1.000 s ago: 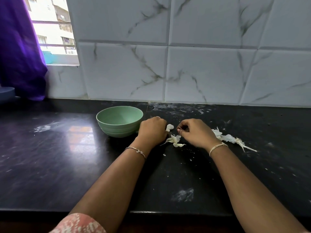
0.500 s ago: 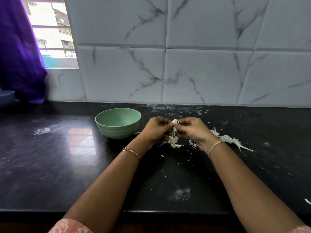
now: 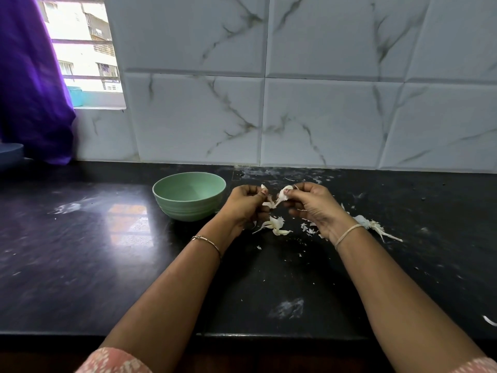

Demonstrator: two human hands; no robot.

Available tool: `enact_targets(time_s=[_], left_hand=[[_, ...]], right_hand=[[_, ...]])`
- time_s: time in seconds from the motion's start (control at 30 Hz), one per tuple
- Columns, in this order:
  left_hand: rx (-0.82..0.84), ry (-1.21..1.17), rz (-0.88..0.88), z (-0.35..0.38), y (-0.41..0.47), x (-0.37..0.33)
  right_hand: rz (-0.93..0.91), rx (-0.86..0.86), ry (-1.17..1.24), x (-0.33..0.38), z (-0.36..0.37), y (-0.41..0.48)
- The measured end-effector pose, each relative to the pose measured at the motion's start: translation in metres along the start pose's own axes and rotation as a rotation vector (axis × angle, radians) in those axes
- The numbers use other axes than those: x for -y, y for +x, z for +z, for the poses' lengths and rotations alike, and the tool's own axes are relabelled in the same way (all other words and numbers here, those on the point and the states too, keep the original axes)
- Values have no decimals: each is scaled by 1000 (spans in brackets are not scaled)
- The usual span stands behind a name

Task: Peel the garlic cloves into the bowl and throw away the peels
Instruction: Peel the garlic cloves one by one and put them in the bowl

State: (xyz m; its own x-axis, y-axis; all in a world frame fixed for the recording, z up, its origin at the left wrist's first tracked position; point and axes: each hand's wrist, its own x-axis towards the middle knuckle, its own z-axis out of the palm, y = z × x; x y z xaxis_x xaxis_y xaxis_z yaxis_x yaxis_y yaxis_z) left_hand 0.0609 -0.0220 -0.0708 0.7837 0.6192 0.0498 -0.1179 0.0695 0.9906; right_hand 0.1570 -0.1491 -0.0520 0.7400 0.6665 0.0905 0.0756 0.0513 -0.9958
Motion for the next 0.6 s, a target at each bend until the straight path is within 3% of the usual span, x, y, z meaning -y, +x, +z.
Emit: enact_targets(time_s=[0.1,0.23,0.37,0.5,0.6], left_hand=[[-99,180,13,-7,4,2],[-208,812,154,-9,2,5],[-218,1188,271,-10,-3,8],[-232,1021,309,-7,0,3],[-37,510,205,3,-8,-6]], right_hand=[[-1,-13,30,3,-2,-1],[-11,-28,-48,1,-4,-1],[-14,-49,-86,-3,-8,3],[-36,0,-134,-4,-8,1],[-62,30,-107,-5,-6,0]])
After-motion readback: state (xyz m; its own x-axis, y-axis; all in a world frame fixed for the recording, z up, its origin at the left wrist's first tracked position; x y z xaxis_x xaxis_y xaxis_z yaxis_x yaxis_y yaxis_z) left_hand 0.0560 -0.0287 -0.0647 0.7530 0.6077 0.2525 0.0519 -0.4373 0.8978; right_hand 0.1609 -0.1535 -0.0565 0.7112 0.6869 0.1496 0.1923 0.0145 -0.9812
